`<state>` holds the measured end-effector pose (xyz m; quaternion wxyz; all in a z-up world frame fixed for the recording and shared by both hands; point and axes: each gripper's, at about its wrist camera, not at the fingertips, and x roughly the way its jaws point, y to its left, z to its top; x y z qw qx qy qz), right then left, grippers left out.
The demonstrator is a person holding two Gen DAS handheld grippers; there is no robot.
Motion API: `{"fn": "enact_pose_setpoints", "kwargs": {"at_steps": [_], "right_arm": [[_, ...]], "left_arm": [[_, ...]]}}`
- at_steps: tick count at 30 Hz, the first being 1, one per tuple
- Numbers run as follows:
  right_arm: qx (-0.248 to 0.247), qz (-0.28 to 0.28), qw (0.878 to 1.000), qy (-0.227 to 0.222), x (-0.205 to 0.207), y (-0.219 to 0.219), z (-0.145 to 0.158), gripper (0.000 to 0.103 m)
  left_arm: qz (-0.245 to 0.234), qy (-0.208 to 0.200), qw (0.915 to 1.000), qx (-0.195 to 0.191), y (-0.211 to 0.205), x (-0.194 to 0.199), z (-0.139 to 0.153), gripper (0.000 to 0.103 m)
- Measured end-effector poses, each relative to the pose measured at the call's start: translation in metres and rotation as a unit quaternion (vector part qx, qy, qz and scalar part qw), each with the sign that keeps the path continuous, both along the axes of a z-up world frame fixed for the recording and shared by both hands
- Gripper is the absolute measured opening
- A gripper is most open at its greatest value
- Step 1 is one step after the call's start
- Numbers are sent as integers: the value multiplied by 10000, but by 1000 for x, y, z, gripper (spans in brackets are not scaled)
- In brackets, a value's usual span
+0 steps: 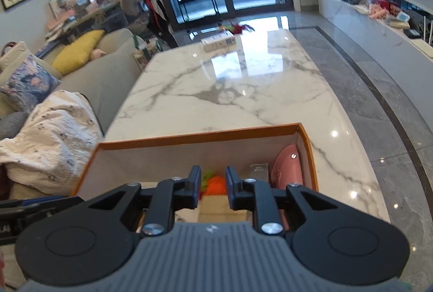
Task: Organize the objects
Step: 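Move both tools back to the lotion tube and yellow tape measure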
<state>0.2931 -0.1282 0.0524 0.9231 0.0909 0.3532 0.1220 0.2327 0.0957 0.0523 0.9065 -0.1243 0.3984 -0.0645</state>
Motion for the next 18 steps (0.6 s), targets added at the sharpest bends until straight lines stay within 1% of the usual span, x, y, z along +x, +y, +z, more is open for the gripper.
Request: {"fn": "enact_pose_setpoints", "kwargs": {"at_steps": [1,4,8,11,14,18], "right_arm": [[2,43,10000,-71,-10,1,4,31],[-1,115,9998,-187,-38,7,11,31],[89,262,9992,-305,-74,16,14,32],[97,322,9989,-341,-96,24,12,33],[136,336,9991,-215,-115,30,2,33],[180,393,9990,-136,-139,39,-13,33]], "left_arm": [[-75,-41,10000,-23,2,-7,4,72],[-192,-173,9997,28,8,-29,14,72],[-246,-169,9994,178,18,-53,16,72],[-390,-92,9988,294,23,-69,11,72],[-505,1,9968,613,21,-84,1,72],[-680,136,9926,995,20,-99,-22,72]]}}
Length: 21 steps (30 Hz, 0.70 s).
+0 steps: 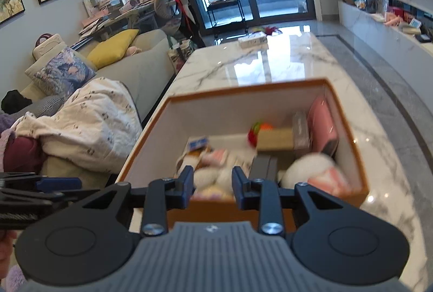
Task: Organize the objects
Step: 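Move both tools back to the lotion tube and yellow tape measure, then grasp the white lotion tube with left tool while right tool grasps the yellow tape measure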
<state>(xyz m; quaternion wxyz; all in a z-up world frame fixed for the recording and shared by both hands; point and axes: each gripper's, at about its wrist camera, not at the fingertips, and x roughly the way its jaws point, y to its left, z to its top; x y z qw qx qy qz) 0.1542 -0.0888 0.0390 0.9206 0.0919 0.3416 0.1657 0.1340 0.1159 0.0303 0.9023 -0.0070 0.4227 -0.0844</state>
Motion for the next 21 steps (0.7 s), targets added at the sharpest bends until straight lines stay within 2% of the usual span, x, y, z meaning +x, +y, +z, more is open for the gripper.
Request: {"fn": "enact_pose_setpoints", "kwargs": {"at_steps": [6,12,21], "right_arm": [[-71,23,9993,371,-22,8,-28,34],[-152,186,9968,759,-28,15,-54,36],[-382,316,9938,997,-24,28,-73,36]], "left_arm": [[-605,219,9979,8,1,-14,-46,72],[-837,322,9940,630,-9,-22,-80,72],[-889,553,9919,714,-7,-18,-110,72]]}}
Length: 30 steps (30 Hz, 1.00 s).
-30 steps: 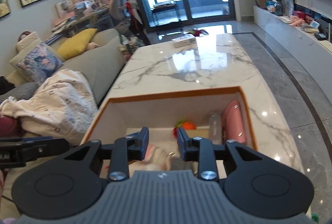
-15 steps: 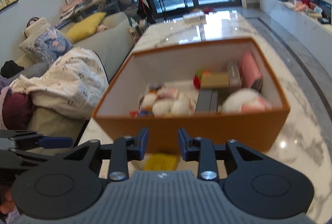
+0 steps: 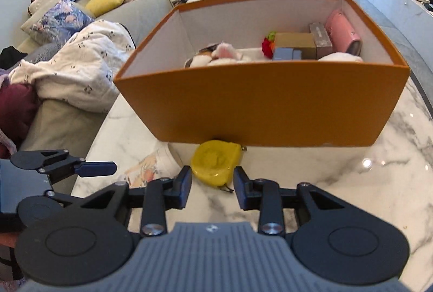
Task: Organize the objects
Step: 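Grasp the white lotion tube with left tool while right tool grasps the yellow tape measure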
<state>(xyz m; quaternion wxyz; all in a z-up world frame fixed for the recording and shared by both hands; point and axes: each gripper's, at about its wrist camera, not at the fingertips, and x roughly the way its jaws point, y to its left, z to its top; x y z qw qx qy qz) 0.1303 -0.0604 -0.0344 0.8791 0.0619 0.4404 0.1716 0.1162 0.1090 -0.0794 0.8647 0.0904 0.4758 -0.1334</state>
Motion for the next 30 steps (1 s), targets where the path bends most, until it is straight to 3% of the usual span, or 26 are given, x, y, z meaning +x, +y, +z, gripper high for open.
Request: {"fn": "enact_pose_setpoints", "kwargs": {"at_steps": [5,8,11,15,26,27,29,30], "right_arm": [[-44,38,9999,106,6,6,-8,36],[-57,41,9998,169,8,8,-12,36],[-62,59,9997,219,10,11,-15,36],[-62,104,9996,250,11,14,-17,36],[132,-53,9996,261,13,8,-19,36],[154,-70,9995,268,13,7,-19,36],[217,-86,9993,282,14,7,-19,36],[242,-92,9992,292,14,6,-19,36]], "left_arm": [[-57,136,9998,142,-2,4,-10,73],[-26,88,9999,-136,2,2,-11,71],[-64,25,9999,-143,2,1,-9,60],[0,58,10000,51,-3,2,-6,59],[349,-525,9974,-346,-3,-3,36,57],[375,-589,9968,-399,-2,-4,40,47],[427,-634,9959,-481,-1,0,44,4],[500,-608,9955,-520,0,3,43,5]]}}
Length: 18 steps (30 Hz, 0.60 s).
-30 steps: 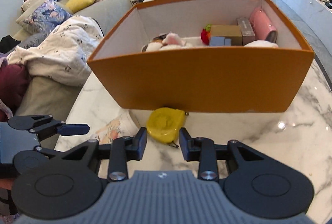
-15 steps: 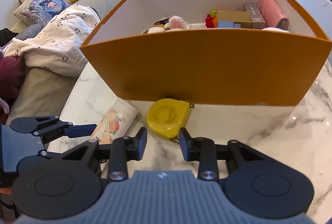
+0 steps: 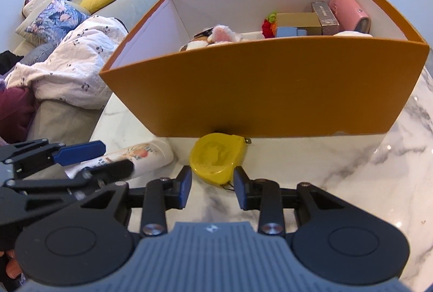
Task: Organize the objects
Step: 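Grasp the white lotion tube with left tool while right tool grasps the yellow tape measure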
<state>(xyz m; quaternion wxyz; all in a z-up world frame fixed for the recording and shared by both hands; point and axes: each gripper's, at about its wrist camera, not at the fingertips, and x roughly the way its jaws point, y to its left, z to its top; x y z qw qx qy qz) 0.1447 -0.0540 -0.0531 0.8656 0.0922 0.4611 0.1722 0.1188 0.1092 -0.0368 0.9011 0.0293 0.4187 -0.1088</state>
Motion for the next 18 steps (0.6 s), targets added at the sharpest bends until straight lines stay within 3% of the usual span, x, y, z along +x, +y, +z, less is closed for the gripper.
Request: {"fn": "enact_pose_setpoints", "kwargs": {"at_steps": [5,7,9,11,18], "right_arm": [[73,-15,10000,26,1,-1,0,36],[59,26,10000,5,0,-1,0,36],[50,52,10000,13,0,-1,-1,37],[66,17,10000,30,2,-2,-3,37],[-66,-81,9999,-36,11,5,-7,58]], "left_arm": [[191,247,9994,114,0,11,-12,6],[194,368,9990,172,1,9,-15,11],[121,343,9983,466,-3,5,-18,44],[45,286,9972,696,-6,-1,-23,64],[-114,571,9949,822,-9,-4,-42,64]]}}
